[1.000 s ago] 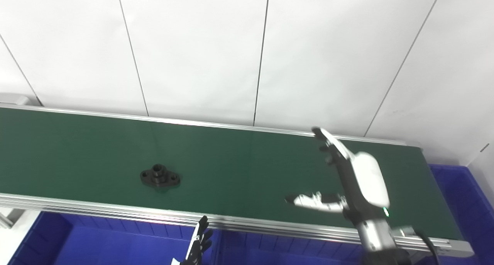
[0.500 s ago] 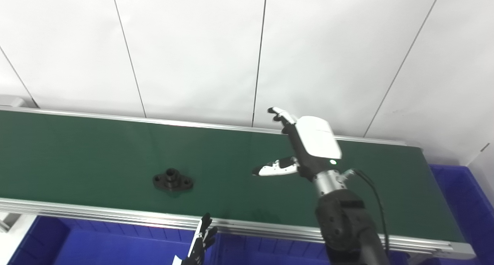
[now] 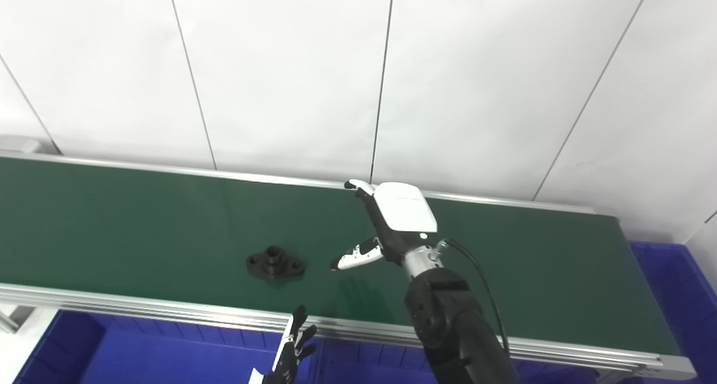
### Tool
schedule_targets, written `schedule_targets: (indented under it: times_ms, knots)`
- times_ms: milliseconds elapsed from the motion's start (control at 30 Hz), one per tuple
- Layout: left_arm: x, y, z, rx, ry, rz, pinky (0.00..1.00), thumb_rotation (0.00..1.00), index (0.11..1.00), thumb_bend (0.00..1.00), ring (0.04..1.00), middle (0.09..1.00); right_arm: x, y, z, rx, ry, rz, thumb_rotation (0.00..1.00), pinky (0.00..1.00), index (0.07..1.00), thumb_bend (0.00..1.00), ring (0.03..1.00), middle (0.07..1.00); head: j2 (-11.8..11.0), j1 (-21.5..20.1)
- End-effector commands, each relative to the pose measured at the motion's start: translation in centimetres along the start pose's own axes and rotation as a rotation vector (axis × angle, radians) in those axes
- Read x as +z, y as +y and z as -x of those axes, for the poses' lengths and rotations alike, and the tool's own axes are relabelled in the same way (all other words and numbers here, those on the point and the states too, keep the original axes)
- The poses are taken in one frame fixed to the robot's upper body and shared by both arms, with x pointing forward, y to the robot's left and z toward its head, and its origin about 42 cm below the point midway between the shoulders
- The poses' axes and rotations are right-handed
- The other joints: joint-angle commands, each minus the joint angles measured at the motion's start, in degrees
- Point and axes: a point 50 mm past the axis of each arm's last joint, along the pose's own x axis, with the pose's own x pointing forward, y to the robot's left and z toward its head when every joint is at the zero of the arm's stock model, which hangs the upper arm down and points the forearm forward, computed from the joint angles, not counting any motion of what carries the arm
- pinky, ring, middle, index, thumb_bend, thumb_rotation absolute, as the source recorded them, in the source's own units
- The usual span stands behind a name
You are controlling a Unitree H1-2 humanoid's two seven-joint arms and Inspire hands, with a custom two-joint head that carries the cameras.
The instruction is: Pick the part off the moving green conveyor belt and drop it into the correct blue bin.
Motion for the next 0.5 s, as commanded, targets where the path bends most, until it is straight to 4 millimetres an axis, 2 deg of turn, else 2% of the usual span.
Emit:
schedule_targets:
  times_ms: [0,233,333,400,467]
  knots:
    - [3.6,-6.0,-1.0,0.001,-0.093,0.169,0.87,0.81,1.000,0.78,0.925,0.996,1.5,-1.7,-1.4,-0.068,-0.023,0.010,0.32,0.44,0.835,1.00,0.624,0.773,0.2,0.3]
    - [4.3,-6.7,-0.9,0.005,-0.095,0.181,0.87,0.81,1.000,0.83,0.928,0.996,1.7,-0.2,-2.5,-0.009,0.004,0.034,0.34,0.36,0.808,1.00,0.539,0.712,0.9,1.1]
    - [4.4,-6.9,-0.7,0.018,-0.102,0.174,0.85,0.81,1.000,0.84,0.918,0.988,1.8,0.4,-2.9,0.013,0.014,0.014,0.34,0.35,0.807,1.00,0.542,0.719,1.2,1.6]
    - [4.5,-7.0,-0.6,0.023,-0.100,0.166,0.84,0.82,1.000,0.85,0.910,0.984,1.9,0.8,-3.1,0.036,0.025,-0.052,0.33,0.36,0.807,1.00,0.542,0.715,1.3,1.7]
    - [4.6,-7.1,-0.6,0.027,-0.104,0.158,0.82,0.83,1.000,0.86,0.906,0.982,2.2,1.1,-3.2,0.041,0.030,-0.103,0.33,0.34,0.799,1.00,0.501,0.666,1.3,1.8]
